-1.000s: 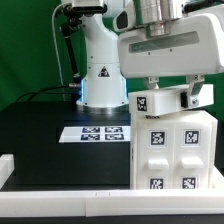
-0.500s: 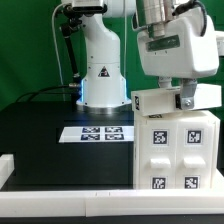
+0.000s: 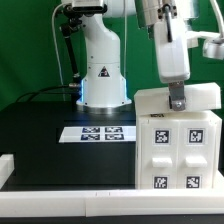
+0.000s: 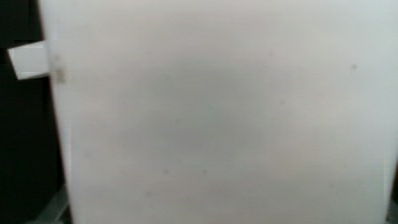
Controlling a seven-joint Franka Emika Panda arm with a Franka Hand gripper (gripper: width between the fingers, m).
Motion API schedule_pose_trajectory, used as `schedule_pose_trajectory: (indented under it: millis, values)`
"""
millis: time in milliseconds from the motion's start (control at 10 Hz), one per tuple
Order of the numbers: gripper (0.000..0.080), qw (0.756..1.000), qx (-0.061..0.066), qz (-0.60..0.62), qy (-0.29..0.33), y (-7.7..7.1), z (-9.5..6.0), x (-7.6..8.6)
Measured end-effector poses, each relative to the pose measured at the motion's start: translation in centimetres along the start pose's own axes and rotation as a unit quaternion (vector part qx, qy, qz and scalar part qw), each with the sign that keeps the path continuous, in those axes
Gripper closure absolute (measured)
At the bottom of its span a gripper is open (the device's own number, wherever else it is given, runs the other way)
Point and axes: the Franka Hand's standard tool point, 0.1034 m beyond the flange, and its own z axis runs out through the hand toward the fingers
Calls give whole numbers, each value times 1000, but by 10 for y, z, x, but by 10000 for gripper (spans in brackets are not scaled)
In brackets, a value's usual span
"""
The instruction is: Assemble cabinet
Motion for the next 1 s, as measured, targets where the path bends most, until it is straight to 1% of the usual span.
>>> schedule_pose_trajectory:
  millis: [200,400,500,600,700,1000]
  values:
    - [253,998,-7,57,-8,0,0,1]
    - [253,997,-6,81,-12,-1,0,0]
    - [253,997,-7,73,-13,0,1,-1]
    - [80,998,-7,65,-14,0,1,-2]
    - [25,999,-3,49,-22,0,-5,-4]
    - [1,999,10,34,-39,-5,-25,-12]
